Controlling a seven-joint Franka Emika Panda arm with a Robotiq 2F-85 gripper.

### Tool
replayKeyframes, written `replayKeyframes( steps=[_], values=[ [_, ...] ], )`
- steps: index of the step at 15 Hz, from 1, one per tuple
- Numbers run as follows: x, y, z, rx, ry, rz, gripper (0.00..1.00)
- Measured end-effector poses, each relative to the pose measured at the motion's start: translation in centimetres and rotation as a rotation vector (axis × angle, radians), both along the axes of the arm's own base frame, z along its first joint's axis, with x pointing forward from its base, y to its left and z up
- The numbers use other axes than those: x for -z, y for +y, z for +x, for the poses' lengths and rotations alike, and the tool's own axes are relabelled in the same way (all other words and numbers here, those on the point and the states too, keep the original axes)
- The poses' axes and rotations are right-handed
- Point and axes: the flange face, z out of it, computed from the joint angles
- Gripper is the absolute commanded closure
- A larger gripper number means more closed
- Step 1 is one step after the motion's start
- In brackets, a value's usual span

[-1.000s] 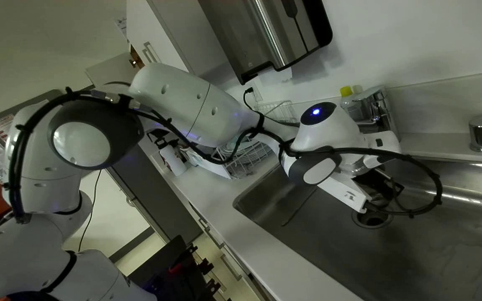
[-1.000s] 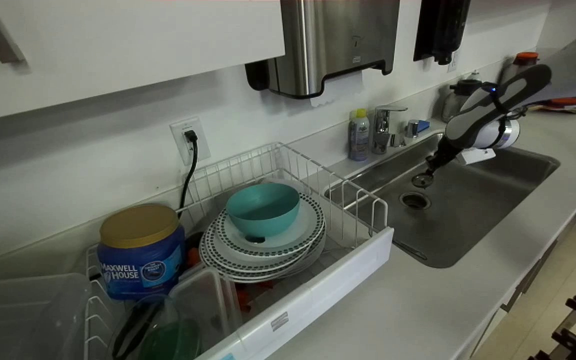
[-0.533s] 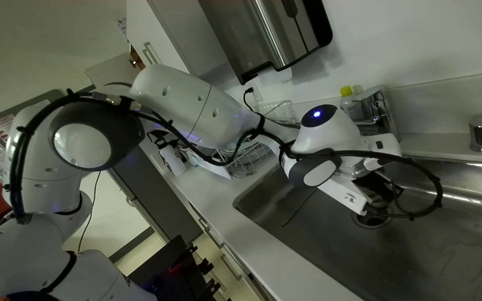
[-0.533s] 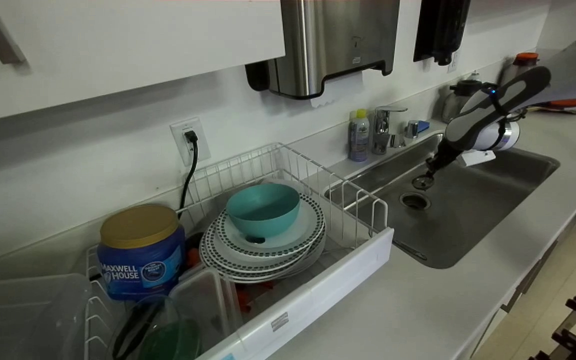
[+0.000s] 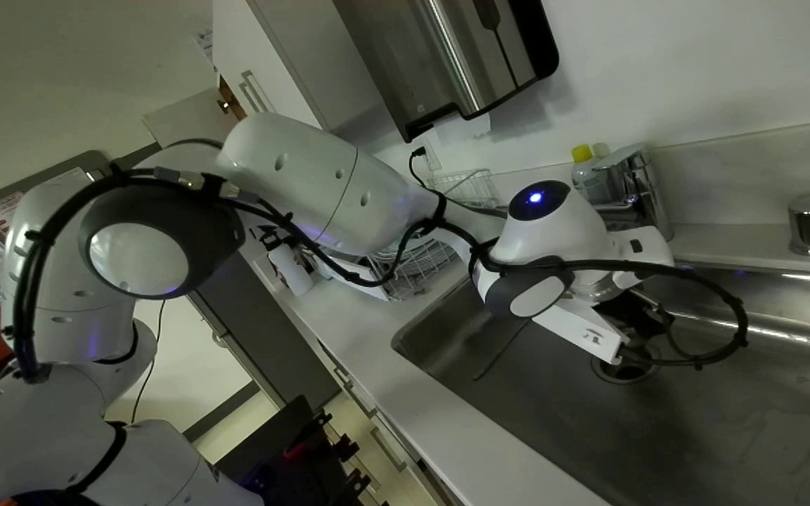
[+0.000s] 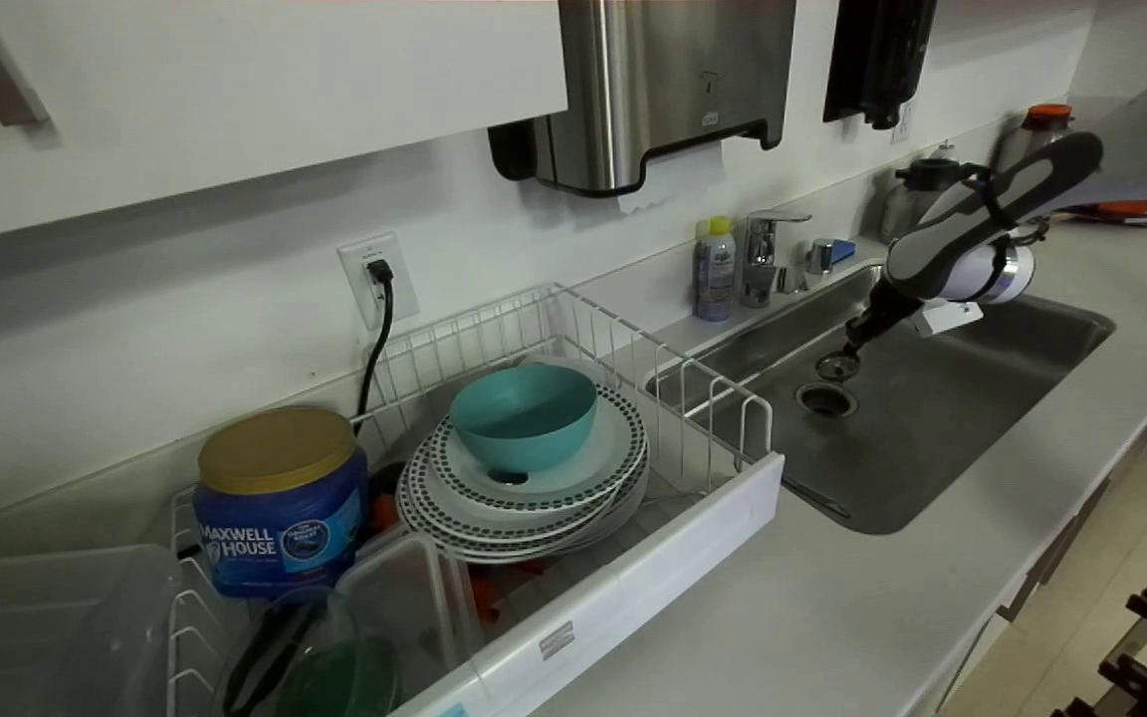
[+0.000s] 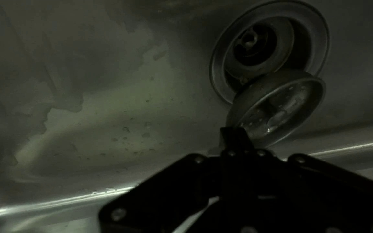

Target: Close the tap and put the stopper on the opening

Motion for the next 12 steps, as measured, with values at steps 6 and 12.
replayKeyframes(
  steps=[6, 12],
  values=[
    [1.6, 0.1, -0.5, -0.090, -0.053, 0.073, 0.99],
    [3.8, 0.4, -1.0, -0.126, -0.072, 0.119, 0.99]
  ],
)
